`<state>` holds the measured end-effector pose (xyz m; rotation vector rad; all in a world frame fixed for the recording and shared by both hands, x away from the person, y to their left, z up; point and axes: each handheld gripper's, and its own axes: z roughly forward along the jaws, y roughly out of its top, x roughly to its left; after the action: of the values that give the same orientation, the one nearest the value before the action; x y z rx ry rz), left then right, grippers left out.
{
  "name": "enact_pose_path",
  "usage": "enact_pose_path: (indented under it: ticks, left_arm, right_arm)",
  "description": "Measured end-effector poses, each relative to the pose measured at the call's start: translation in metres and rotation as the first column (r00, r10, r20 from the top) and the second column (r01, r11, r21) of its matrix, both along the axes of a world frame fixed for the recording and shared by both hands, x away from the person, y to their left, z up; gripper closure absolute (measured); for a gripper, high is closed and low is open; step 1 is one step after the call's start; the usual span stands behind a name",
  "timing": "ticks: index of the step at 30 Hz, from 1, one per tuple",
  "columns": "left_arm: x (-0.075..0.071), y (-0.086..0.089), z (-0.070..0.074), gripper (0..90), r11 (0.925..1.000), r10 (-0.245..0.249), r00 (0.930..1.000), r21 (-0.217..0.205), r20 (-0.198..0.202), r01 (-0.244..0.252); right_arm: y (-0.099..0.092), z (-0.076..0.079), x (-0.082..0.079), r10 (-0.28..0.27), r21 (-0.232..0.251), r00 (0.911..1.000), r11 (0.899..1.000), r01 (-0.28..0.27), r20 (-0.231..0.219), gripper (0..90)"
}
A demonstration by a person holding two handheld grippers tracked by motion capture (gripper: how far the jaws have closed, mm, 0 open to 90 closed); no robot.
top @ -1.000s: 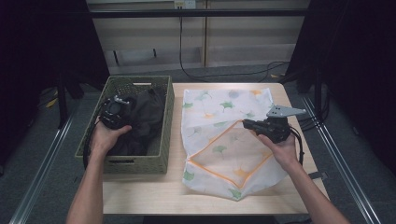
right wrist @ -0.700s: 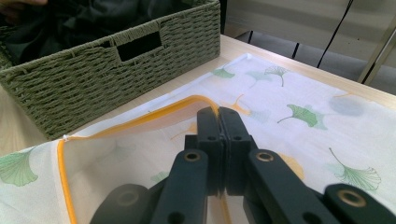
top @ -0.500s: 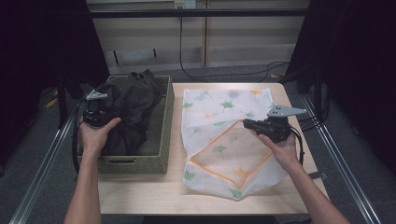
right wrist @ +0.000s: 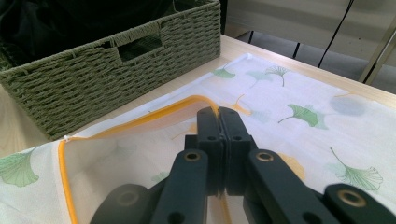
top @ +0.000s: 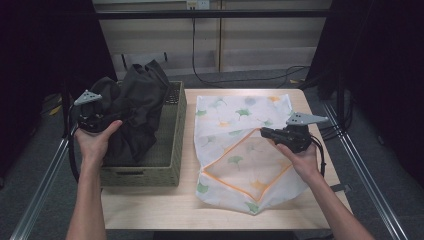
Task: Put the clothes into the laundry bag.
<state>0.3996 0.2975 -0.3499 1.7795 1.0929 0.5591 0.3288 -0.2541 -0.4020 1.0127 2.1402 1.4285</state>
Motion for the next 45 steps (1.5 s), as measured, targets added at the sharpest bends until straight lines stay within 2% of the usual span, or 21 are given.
enact_pose_path:
  ticks: [4, 9, 18, 21, 26, 29, 33, 37, 41, 43, 44, 45]
  left_arm:
    - [-0.004, -0.001, 0.008, 60.0, 0.9998, -0.021, 0.9993, -0.003, 0.030, 0.021]
    - [-0.008, -0.004, 0.017, 59.9, 0.9990, -0.024, 0.9970, -0.035, 0.073, 0.026]
    - [-0.015, -0.004, 0.033, 59.9, 0.9968, -0.040, 0.9918, -0.063, 0.121, 0.048]
    - [-0.021, -0.007, 0.037, 59.9, 0.9964, -0.036, 0.9866, -0.071, 0.159, 0.048]
    - [-0.028, -0.011, 0.047, 59.9, 0.9941, -0.054, 0.9806, -0.083, 0.188, 0.071]
    - [-0.033, -0.014, 0.055, 59.9, 0.9928, -0.058, 0.9744, -0.090, 0.217, 0.079]
    - [-0.039, -0.014, 0.065, 59.8, 0.9894, -0.071, 0.9680, -0.106, 0.241, 0.099]
    - [-0.045, -0.016, 0.072, 59.9, 0.9878, -0.084, 0.9615, -0.105, 0.262, 0.115]
    - [-0.049, -0.018, 0.076, 59.8, 0.9870, -0.089, 0.9572, -0.105, 0.275, 0.122]
    - [-0.051, -0.019, 0.078, 59.9, 0.9851, -0.096, 0.9547, -0.110, 0.282, 0.132]
    - [-0.055, -0.020, 0.082, 59.8, 0.9829, -0.104, 0.9508, -0.116, 0.292, 0.143]
    - [-0.055, -0.020, 0.082, 59.9, 0.9829, -0.104, 0.9508, -0.116, 0.292, 0.143]
  right_arm:
    - [-0.001, 0.000, 0.000, 0.001, 0.000, 1.0000, 1.000, -0.001, -0.002, 88.6]
    - [-0.001, 0.000, 0.000, -0.002, 0.002, 1.0000, 1.000, 0.002, -0.004, 88.5]
    - [-0.003, 0.000, 0.000, -0.004, 0.001, 1.0000, 1.000, 0.004, -0.001, 88.5]
    - [-0.003, 0.000, 0.000, -0.004, 0.002, 1.0000, 1.000, 0.004, -0.002, 88.6]
    - [-0.002, 0.000, 0.001, 0.000, 0.004, 1.0000, 1.000, 0.000, -0.004, 88.6]
    - [-0.003, 0.000, 0.001, -0.002, 0.002, 1.0000, 1.000, 0.002, -0.003, 88.6]
    - [-0.003, 0.000, 0.001, 0.000, 0.004, 1.0000, 1.000, 0.000, -0.002, 88.6]
    - [-0.003, 0.000, 0.001, -0.001, 0.002, 1.0000, 1.000, 0.001, -0.004, 88.6]
    - [-0.003, -0.001, 0.001, 0.003, 0.001, 1.0000, 1.000, -0.003, -0.005, 88.6]
    - [-0.003, -0.001, 0.001, 0.003, 0.002, 1.0000, 1.000, -0.003, -0.006, 88.6]
    - [-0.003, -0.001, 0.001, 0.003, 0.002, 1.0000, 1.000, -0.003, -0.007, 88.6]
    - [-0.003, -0.001, 0.001, 0.003, 0.002, 1.0000, 1.000, -0.003, -0.007, 88.6]
